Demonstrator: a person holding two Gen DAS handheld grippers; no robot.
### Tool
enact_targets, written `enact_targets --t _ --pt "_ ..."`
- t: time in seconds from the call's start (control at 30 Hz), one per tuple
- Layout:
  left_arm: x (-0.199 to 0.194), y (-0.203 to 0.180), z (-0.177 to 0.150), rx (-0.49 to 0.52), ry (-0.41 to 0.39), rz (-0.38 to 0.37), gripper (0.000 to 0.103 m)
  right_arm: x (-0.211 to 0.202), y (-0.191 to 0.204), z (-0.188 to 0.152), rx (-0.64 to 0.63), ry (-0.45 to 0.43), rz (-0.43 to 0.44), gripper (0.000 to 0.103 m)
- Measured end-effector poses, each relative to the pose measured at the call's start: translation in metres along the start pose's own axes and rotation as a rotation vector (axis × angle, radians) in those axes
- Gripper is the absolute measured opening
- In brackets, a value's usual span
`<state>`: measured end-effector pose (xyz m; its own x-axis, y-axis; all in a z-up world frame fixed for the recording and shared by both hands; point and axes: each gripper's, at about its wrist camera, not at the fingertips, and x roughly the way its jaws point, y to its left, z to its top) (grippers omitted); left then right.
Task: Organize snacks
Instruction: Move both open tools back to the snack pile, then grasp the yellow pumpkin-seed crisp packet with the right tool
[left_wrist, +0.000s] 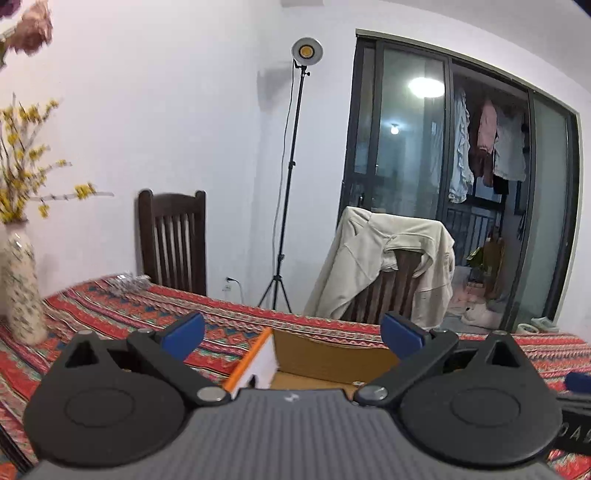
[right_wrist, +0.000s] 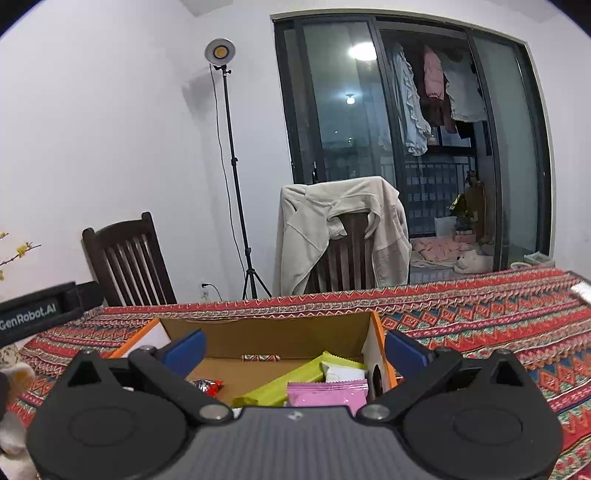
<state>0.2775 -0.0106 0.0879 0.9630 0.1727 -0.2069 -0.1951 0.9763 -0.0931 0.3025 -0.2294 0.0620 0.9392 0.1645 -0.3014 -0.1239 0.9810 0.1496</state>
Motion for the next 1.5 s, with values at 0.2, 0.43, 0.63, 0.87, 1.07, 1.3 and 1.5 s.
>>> enact_targets --t 0.2,0.43,0.63,0.87,1.07,1.3,1.5 --pt "-0.027 0.026 -0.006 0.008 0.034 0.003 0.103 -0.030 0.013 -0.005 -0.036 0.013 -0.003 0.103" --pt "-0.058 0.064 -0.021 0.044 0.059 0.002 0.103 -0.053 0.027 -0.028 -0.057 0.068 -0.005 0.103" --pt "-0.074 0.092 -0.031 0.076 0.088 -0.004 0.103 -0.061 0.041 -0.054 -0.080 0.136 0.009 0.103" --pt "-0.073 0.113 -0.062 0.062 0.155 -0.058 0.103 -0.060 0.048 -0.079 -0.075 0.219 0.000 0.103" --pt "-0.066 0.117 -0.082 0.053 0.197 -0.077 0.103 -0.062 0.052 -0.101 -0.083 0.291 -0.013 0.103" --pt "-0.065 0.126 -0.086 0.018 0.225 -0.091 0.103 -0.051 0.059 -0.119 -0.076 0.356 -0.046 0.103" --pt "-0.060 0.132 -0.085 -0.019 0.253 -0.084 0.103 -0.059 0.051 -0.122 -0.085 0.371 -0.084 0.101"
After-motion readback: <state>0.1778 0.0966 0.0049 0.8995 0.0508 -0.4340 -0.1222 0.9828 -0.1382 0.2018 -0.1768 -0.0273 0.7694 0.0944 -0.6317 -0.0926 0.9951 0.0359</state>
